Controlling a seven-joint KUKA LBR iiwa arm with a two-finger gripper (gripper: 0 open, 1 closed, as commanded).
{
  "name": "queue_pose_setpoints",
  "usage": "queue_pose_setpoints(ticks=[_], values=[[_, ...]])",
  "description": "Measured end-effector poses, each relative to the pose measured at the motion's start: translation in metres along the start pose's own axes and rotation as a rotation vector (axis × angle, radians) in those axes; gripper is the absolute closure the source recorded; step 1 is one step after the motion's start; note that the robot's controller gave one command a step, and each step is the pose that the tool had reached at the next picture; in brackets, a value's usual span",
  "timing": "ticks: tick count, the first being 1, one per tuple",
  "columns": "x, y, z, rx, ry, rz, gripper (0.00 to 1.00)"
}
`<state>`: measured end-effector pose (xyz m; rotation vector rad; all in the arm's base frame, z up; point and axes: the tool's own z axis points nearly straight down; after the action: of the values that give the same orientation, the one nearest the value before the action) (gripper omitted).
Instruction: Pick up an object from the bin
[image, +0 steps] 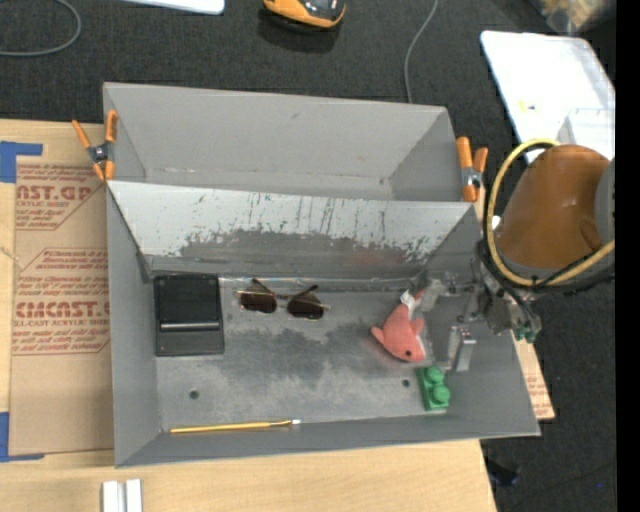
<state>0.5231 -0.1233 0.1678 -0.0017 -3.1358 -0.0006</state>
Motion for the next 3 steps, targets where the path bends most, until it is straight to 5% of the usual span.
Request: queue_pose_setpoints(ticks=[1, 2, 3], values=[[-0.002, 0.001, -0.005, 0.001, -0.007, -0.002, 0.00], [-0.040, -0.009, 0.053, 0.005, -0.016, -0.251, 0.00], [-0.046, -0.010, 0.077, -0.001, -0.005, -0.238, 0.00]])
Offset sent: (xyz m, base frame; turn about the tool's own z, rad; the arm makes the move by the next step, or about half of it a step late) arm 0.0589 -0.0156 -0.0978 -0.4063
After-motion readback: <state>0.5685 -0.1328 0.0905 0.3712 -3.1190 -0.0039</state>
